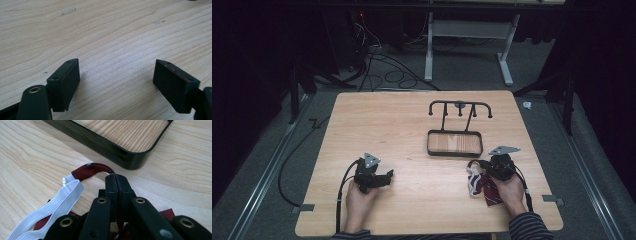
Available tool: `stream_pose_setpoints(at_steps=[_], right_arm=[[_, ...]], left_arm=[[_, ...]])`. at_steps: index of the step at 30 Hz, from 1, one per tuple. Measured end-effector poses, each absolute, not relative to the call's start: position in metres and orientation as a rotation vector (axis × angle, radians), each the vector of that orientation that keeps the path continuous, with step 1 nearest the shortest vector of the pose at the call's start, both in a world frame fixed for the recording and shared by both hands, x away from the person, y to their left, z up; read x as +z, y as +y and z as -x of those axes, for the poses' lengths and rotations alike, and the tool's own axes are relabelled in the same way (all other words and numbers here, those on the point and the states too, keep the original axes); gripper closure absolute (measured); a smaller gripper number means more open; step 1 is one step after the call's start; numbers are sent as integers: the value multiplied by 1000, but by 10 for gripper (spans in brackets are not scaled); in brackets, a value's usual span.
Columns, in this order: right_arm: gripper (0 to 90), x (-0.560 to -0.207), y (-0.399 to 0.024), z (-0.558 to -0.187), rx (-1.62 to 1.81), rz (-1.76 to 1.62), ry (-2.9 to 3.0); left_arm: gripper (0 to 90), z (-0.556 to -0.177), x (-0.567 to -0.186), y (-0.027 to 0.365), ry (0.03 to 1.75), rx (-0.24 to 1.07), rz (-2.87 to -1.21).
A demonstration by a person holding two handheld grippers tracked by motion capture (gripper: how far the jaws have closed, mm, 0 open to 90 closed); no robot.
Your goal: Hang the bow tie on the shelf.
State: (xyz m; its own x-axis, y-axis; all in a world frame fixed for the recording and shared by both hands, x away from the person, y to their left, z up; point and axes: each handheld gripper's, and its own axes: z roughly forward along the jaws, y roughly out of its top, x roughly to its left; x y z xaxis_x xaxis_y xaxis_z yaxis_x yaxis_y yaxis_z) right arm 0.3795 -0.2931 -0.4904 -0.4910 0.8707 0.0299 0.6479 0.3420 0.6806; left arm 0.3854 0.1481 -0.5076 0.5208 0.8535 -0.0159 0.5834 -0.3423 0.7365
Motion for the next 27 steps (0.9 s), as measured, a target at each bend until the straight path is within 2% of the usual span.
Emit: stream_pose_setpoints(at_steps=[27], right_arm=[[900,-452,-295,-359,985,-1210,2221]], left_arm=[[219,-385,-508,148,1166,494,-2058]])
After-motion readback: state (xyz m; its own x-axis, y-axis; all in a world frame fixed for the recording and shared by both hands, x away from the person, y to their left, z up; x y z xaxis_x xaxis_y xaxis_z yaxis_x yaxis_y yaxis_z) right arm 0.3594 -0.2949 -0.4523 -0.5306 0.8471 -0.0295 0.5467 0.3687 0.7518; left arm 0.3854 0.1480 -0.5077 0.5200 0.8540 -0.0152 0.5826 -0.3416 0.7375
